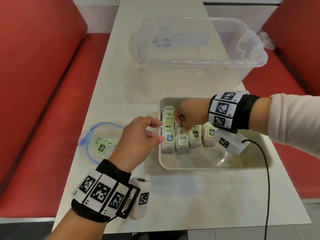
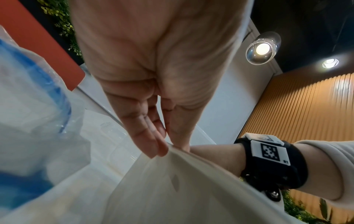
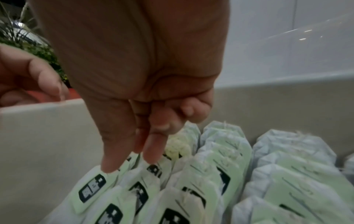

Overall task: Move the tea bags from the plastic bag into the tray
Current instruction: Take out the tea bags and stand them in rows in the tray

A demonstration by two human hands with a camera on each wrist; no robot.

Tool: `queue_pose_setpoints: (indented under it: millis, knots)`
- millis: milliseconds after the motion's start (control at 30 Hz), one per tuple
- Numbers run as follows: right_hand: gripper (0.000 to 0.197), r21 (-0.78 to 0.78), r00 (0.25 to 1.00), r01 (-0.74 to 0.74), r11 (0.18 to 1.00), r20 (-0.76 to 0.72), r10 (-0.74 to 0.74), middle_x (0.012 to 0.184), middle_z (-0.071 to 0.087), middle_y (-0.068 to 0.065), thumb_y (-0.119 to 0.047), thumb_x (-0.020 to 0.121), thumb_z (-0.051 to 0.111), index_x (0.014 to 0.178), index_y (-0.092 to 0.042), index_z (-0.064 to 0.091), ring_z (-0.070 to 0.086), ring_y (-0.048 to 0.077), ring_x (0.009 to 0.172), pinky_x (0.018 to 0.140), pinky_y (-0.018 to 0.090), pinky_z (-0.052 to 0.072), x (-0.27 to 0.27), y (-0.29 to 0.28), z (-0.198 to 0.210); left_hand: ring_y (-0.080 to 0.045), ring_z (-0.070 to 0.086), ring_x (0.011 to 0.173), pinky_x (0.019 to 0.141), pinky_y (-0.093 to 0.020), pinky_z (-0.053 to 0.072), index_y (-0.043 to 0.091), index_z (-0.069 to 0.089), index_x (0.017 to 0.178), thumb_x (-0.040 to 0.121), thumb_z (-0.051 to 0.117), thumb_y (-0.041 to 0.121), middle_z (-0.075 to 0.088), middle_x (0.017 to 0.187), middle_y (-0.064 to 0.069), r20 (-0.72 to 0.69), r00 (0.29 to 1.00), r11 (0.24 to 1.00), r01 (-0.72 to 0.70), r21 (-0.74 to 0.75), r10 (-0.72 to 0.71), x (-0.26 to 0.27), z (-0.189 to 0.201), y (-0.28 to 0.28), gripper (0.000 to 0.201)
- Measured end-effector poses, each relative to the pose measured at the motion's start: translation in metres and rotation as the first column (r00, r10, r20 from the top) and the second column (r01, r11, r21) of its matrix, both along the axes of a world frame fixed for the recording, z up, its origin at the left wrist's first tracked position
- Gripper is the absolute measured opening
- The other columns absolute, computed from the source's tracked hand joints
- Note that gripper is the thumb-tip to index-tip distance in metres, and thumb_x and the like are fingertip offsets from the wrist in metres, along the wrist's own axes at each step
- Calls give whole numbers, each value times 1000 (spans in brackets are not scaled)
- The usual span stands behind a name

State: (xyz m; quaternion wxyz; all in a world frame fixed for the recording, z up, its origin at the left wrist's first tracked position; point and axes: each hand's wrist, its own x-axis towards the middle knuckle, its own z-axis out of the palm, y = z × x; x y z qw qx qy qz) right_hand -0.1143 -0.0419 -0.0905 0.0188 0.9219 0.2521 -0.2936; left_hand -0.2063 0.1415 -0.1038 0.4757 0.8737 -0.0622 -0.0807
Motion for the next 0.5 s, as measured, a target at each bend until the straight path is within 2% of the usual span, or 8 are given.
queue_pose_setpoints:
  millis: [67, 133, 200, 300, 367, 433, 500]
  knots:
    - [13, 26, 999, -16, 1000, -29, 17, 66, 52, -13, -26, 78, 72, 83, -20, 62, 48, 5, 63, 57, 17, 38, -3, -4, 5, 10, 61, 70, 65, 2, 38, 30, 60, 98, 77, 73, 14, 57, 105, 10, -2, 1000, 1000, 2, 1, -2, 0, 0, 0, 29]
    - [7, 11, 986, -50, 999, -157, 52, 65, 56, -13, -20, 79, 70, 86, -19, 68, 49, 4, 58, 55, 13, 41, -9, -6, 5, 11, 60, 69, 65, 2, 38, 31, 60, 97, 77, 74, 14, 57, 105, 10, 0, 1000, 1000, 1, 1, -1, 0, 0, 0, 29]
    - [18, -42, 947, -90, 995, -312, 73, 66, 58, -12, -15, 81, 67, 97, -22, 71, 50, 7, 54, 46, 8, 40, -15, -6, -1, 12, 60, 68, 65, 1, 39, 30, 60, 97, 77, 74, 14, 57, 104, 10, 1, 1000, 1000, -2, 4, 2, 0, -1, 0, 29]
    - [36, -86, 882, -120, 989, -466, 66, 82, 64, -7, -6, 84, 63, 117, -22, 65, 58, 14, 68, 49, 12, 47, -21, -5, -17, 14, 59, 65, 65, 2, 39, 30, 61, 98, 78, 73, 13, 57, 104, 10, -5, 1000, 1000, -6, -3, 6, -1, -1, 0, 29]
    - [43, -98, 852, -116, 988, -521, 48, 94, 64, -2, -1, 85, 59, 124, -20, 61, 58, 18, 81, 46, 10, 47, -22, -3, -25, 14, 59, 66, 65, 2, 39, 29, 61, 99, 78, 73, 13, 57, 105, 10, -7, 1000, 1000, -8, -5, 8, -1, -1, 1, 29]
    - [47, -104, 847, -119, 987, -529, 46, 100, 65, 2, 3, 86, 55, 127, -20, 58, 57, 21, 85, 43, 7, 44, -21, -1, -29, 13, 59, 66, 65, 2, 39, 28, 61, 100, 79, 72, 14, 57, 105, 10, -6, 1000, 1000, -11, -8, 11, -1, -2, 1, 28]
    - [51, -100, 856, -118, 988, -515, 50, 99, 64, -1, 6, 84, 51, 127, -20, 57, 58, 21, 84, 46, 8, 46, -18, 0, -29, 13, 59, 66, 66, 1, 39, 29, 61, 100, 79, 72, 14, 56, 105, 10, 0, 1000, 1000, -14, -9, 14, -1, -3, 1, 28]
